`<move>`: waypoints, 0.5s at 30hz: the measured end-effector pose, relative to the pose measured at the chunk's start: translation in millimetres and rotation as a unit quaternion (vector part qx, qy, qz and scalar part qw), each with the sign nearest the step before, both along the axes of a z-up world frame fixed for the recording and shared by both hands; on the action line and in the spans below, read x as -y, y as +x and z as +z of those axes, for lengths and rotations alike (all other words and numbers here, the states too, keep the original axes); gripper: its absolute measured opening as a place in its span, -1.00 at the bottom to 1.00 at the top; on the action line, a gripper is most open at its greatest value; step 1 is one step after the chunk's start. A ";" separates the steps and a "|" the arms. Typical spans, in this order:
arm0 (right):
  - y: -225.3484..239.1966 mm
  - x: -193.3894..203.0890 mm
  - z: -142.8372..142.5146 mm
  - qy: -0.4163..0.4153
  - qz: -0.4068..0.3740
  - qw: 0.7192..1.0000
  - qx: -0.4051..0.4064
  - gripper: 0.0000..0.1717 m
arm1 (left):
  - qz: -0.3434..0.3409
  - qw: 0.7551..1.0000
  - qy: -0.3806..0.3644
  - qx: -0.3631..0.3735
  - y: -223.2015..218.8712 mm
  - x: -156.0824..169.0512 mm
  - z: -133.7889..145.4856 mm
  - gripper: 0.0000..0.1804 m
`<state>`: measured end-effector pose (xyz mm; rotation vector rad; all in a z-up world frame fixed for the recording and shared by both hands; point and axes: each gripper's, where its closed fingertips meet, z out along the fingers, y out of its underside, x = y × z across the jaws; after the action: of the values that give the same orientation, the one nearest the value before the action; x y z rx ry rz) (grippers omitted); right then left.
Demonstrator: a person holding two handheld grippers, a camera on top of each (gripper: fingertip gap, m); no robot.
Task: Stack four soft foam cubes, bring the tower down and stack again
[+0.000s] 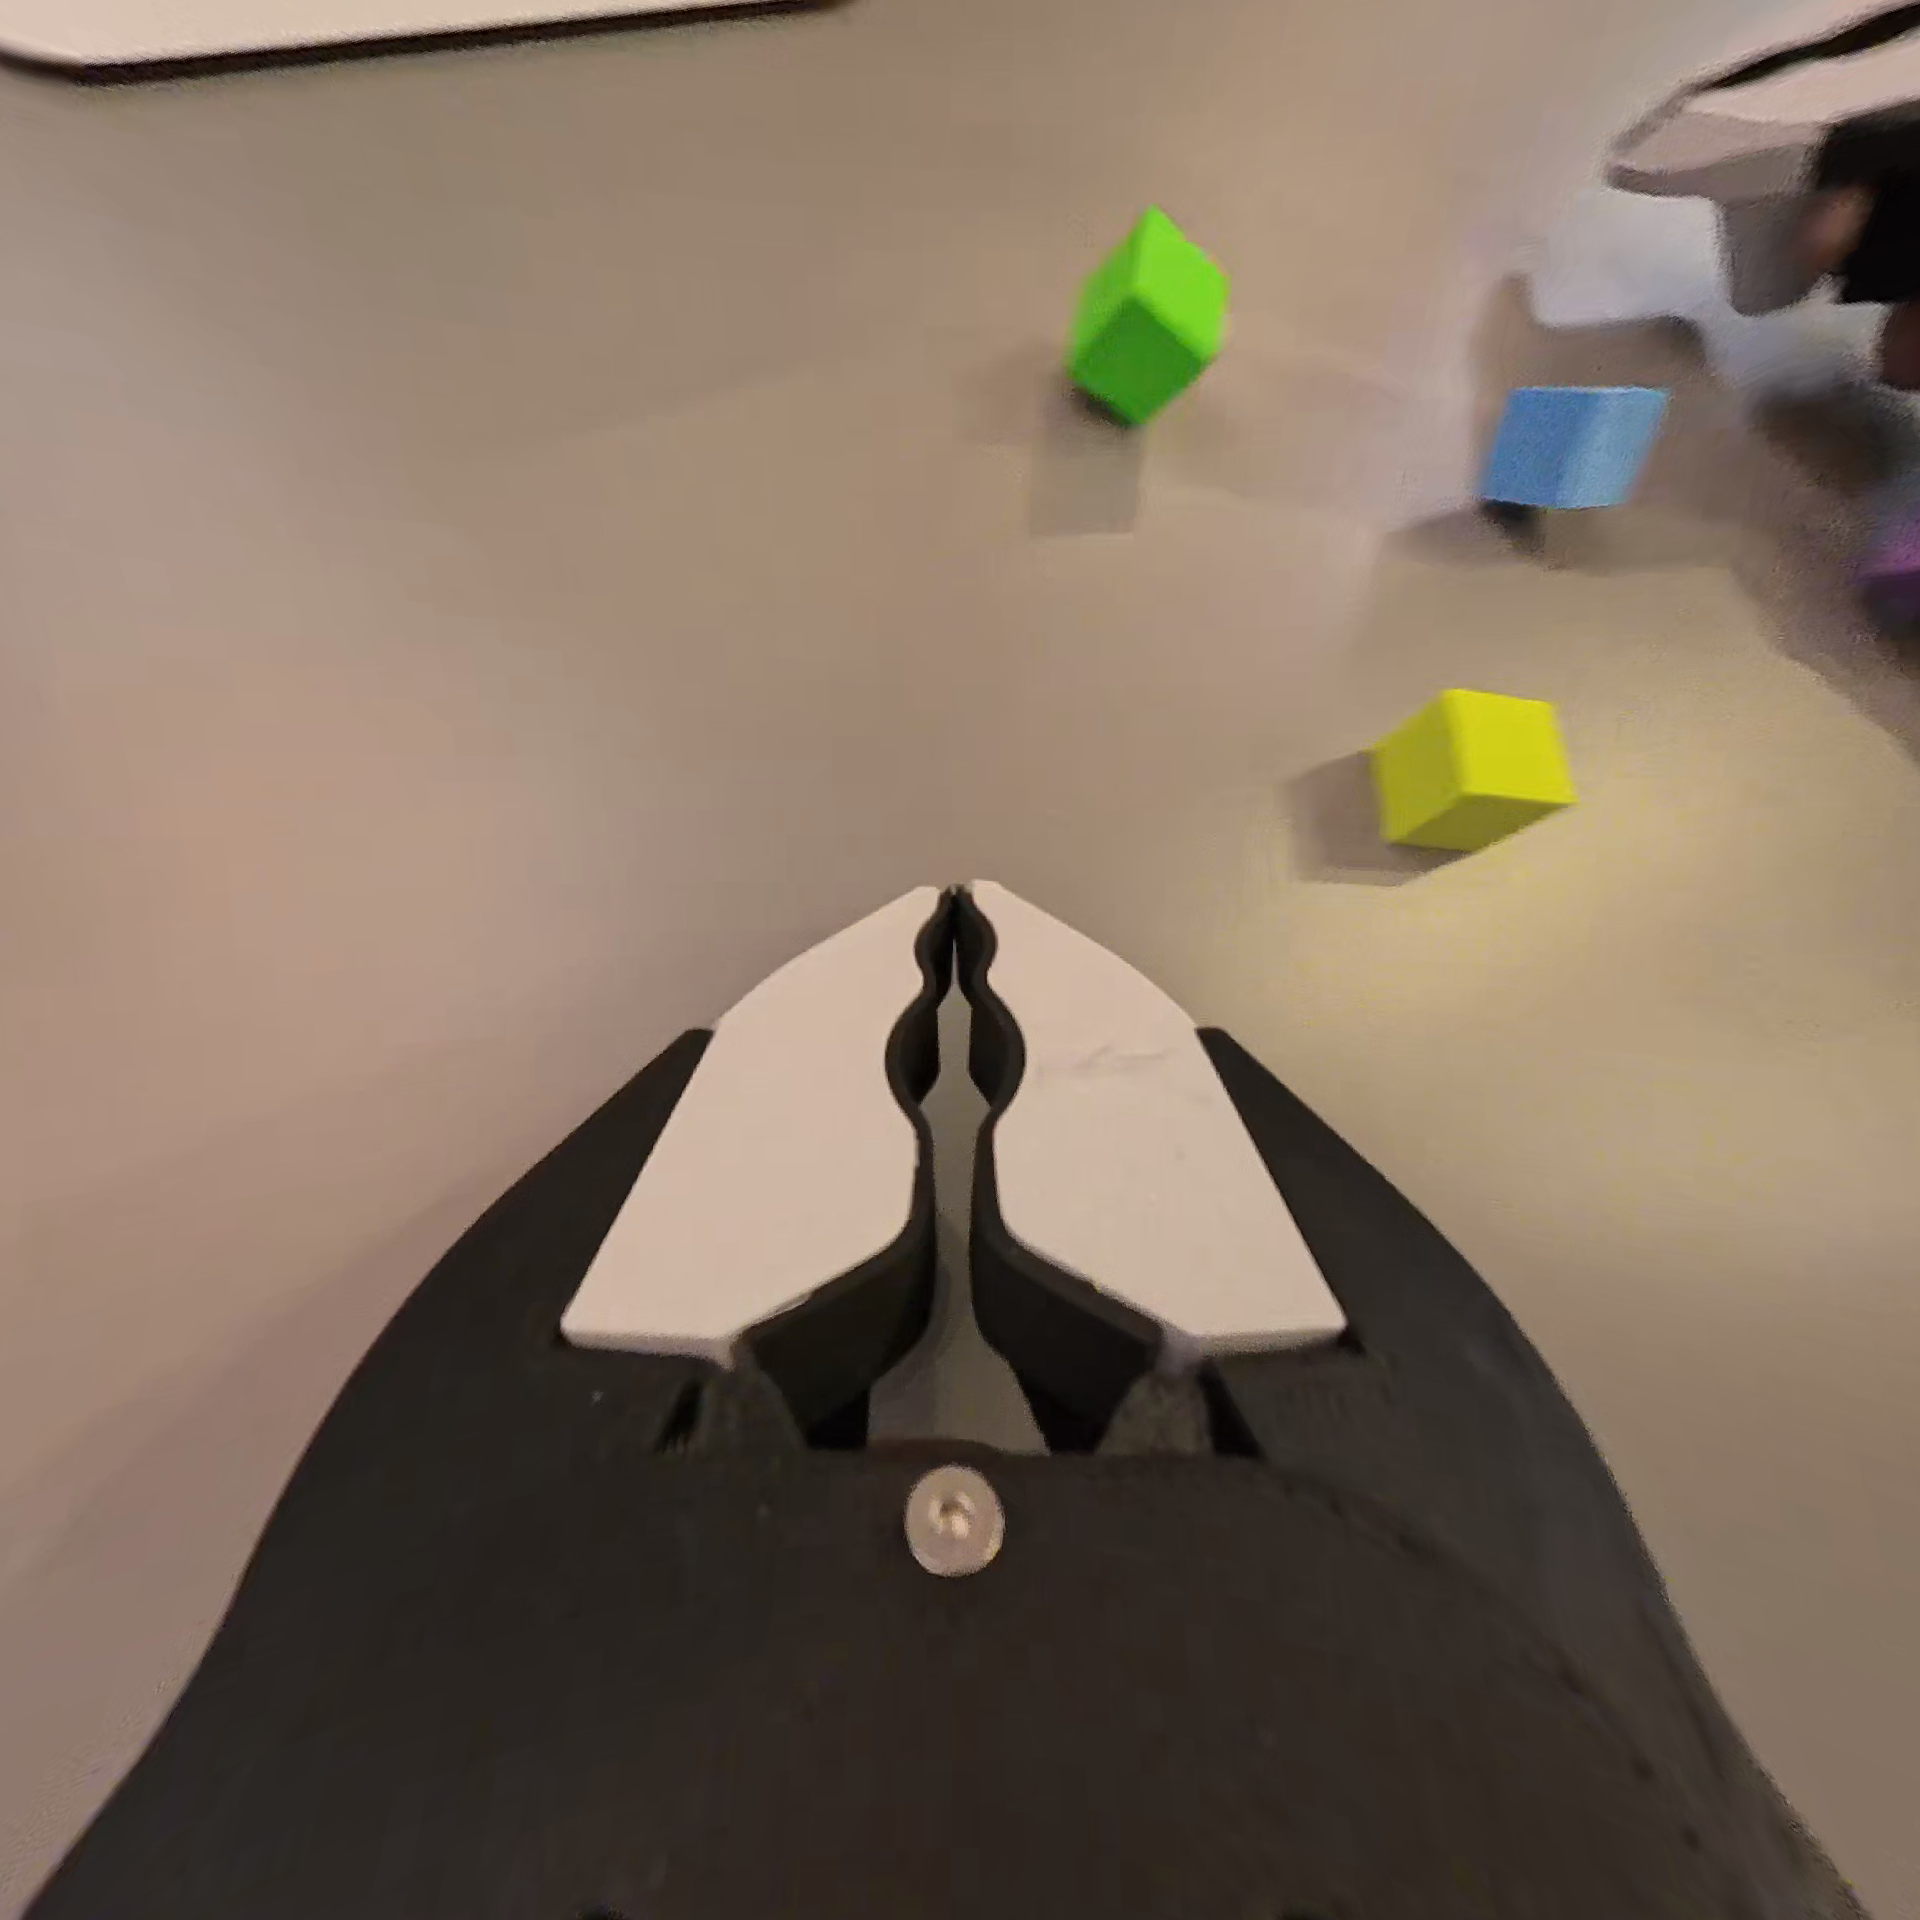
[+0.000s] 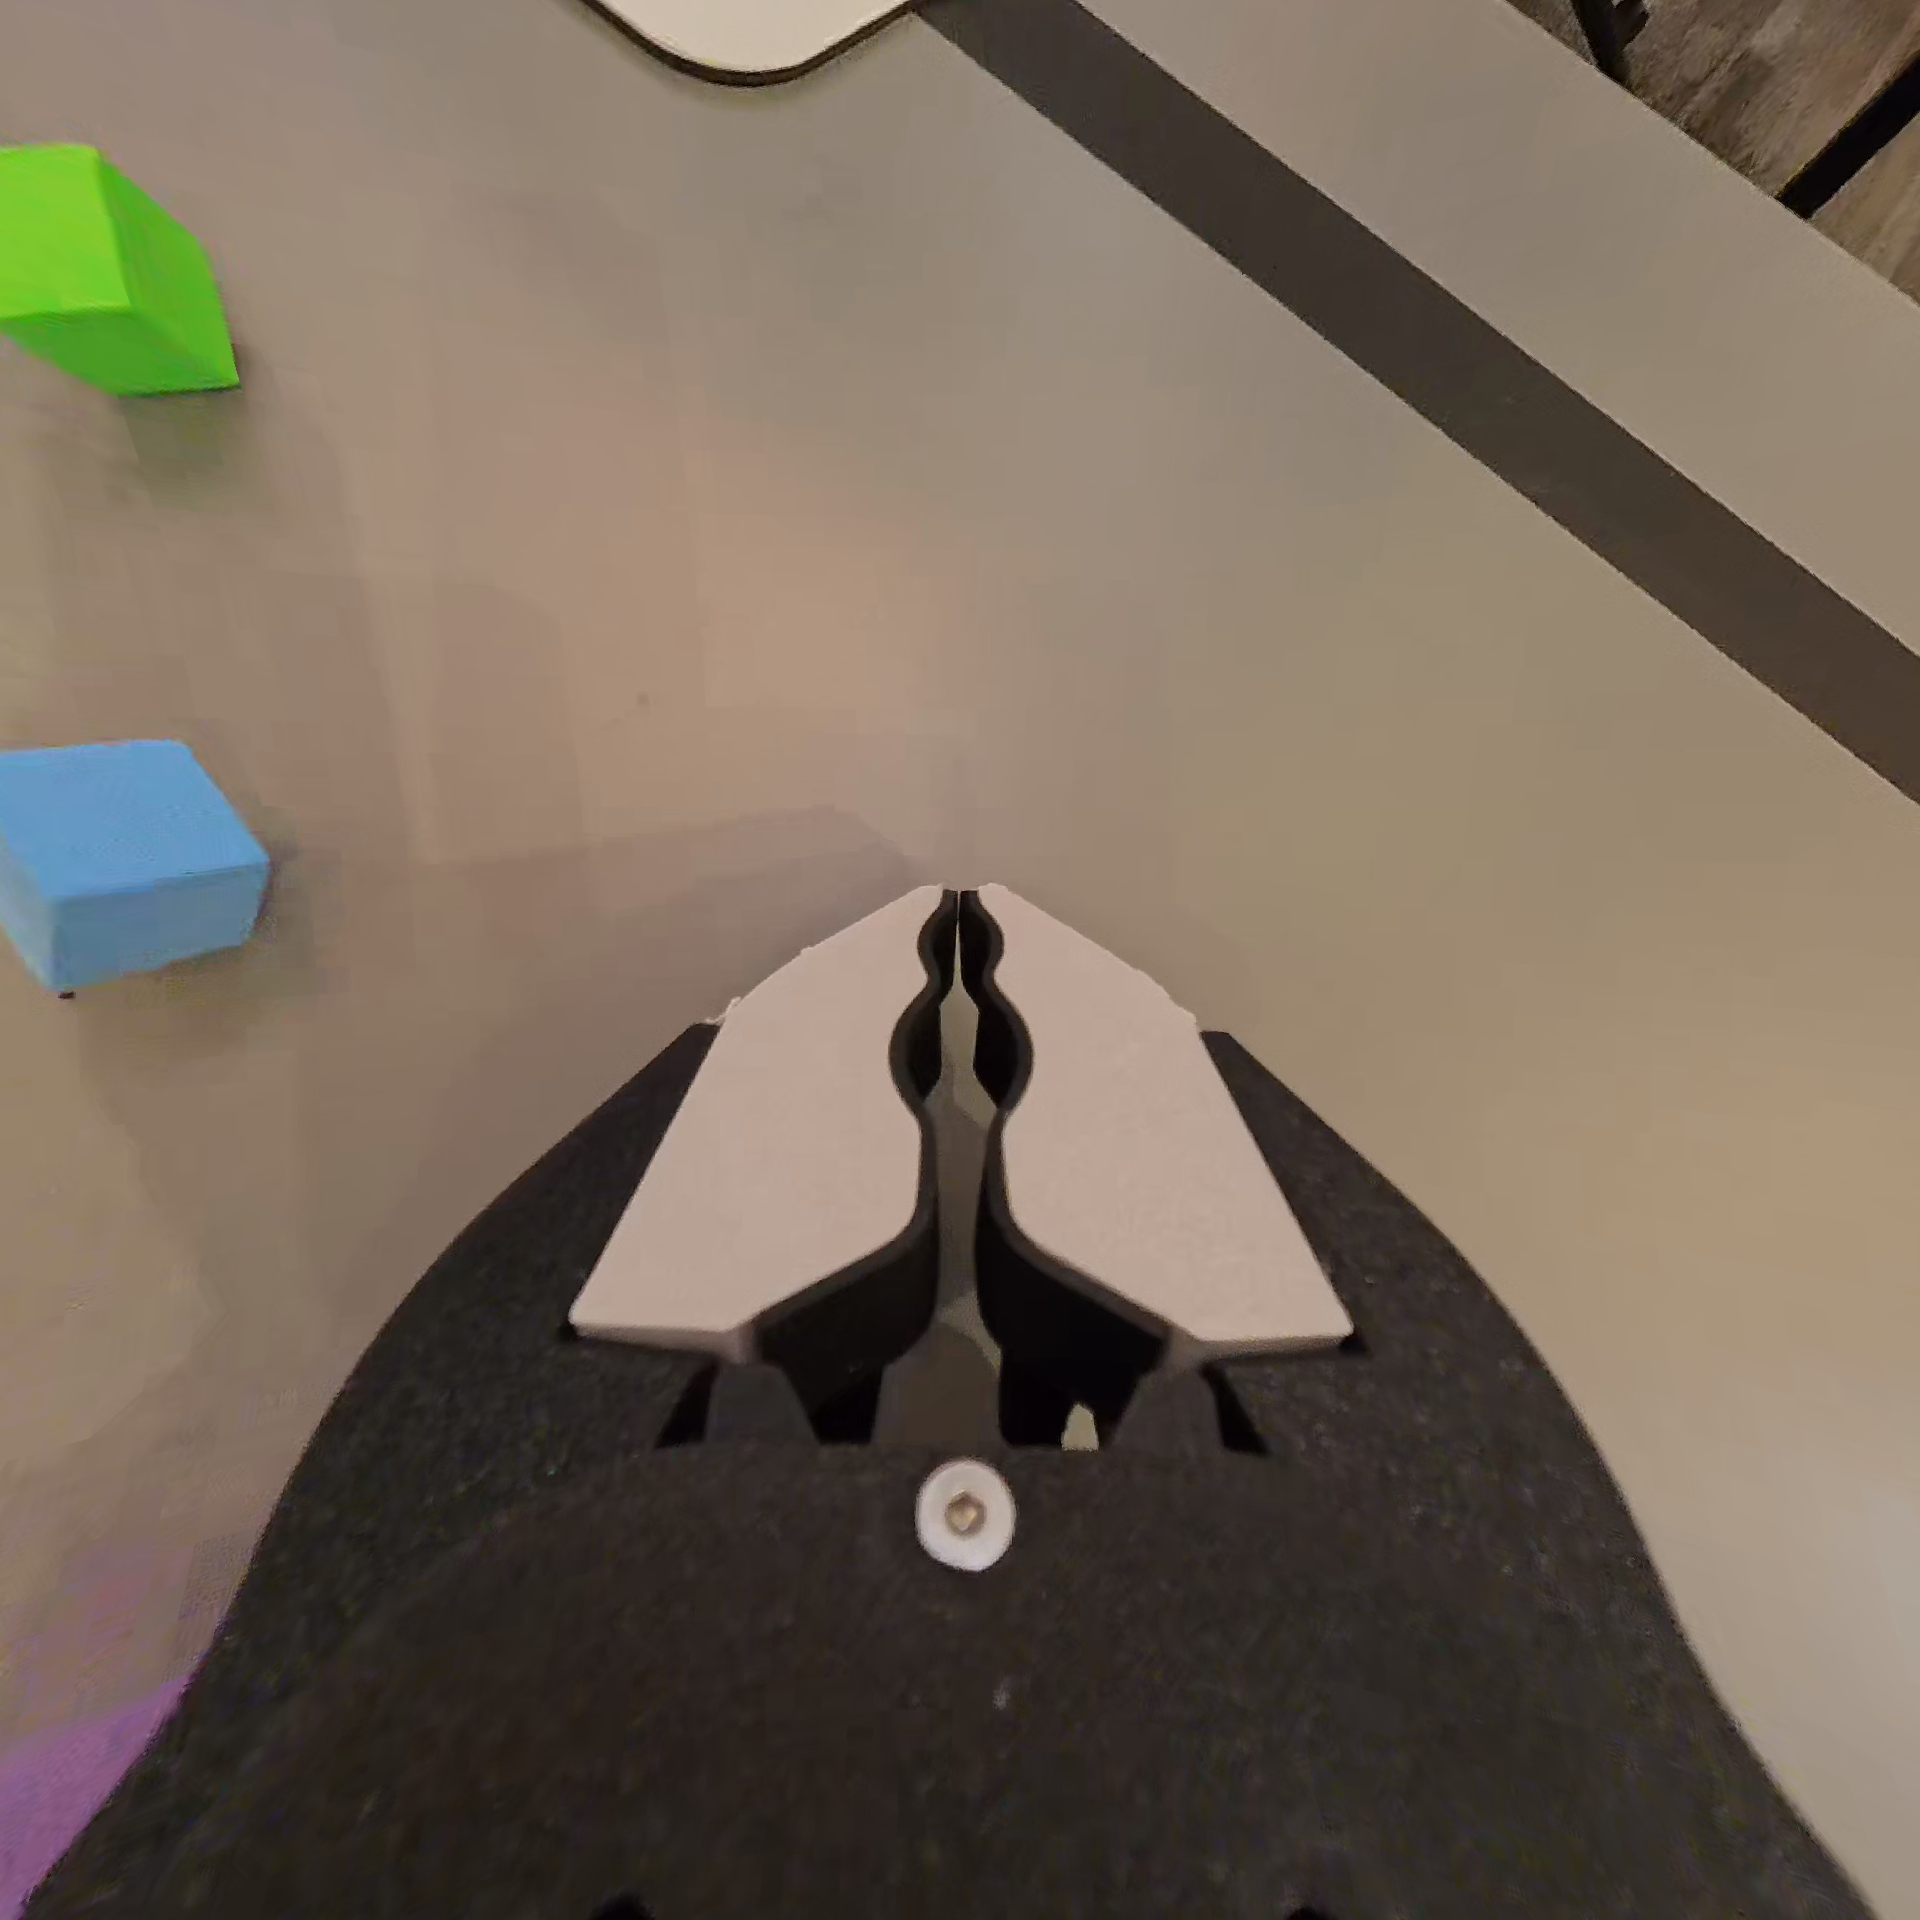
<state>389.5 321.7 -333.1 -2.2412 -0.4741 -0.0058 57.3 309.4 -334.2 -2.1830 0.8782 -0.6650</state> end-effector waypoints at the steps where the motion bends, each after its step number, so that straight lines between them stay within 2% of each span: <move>1: 1.9 0.5 0.5 0.001 -0.002 1.000 0.002 -1.00 | 0.017 1.000 0.005 -0.005 -16.3 -7.9 -0.7 -1.00; 4: 8.1 2.1 2.7 0.005 -0.011 1.000 0.007 -1.00 | 0.033 0.999 -0.003 0.028 -42.4 -18.2 4.3 -1.00; 8: 12.1 2.4 3.3 0.009 -0.019 1.000 -0.006 -0.99 | 0.027 0.996 -0.033 0.075 -47.1 -17.4 8.8 -1.00; 15: 11.0 2.1 2.7 0.009 -0.016 1.000 0.000 -0.98 | 0.003 0.999 -0.004 0.044 -41.7 -11.3 6.6 -1.00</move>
<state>400.5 319.6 -330.3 -2.2303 -0.4367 -0.0270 15.7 320.7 -327.6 -2.1460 0.8251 -0.7564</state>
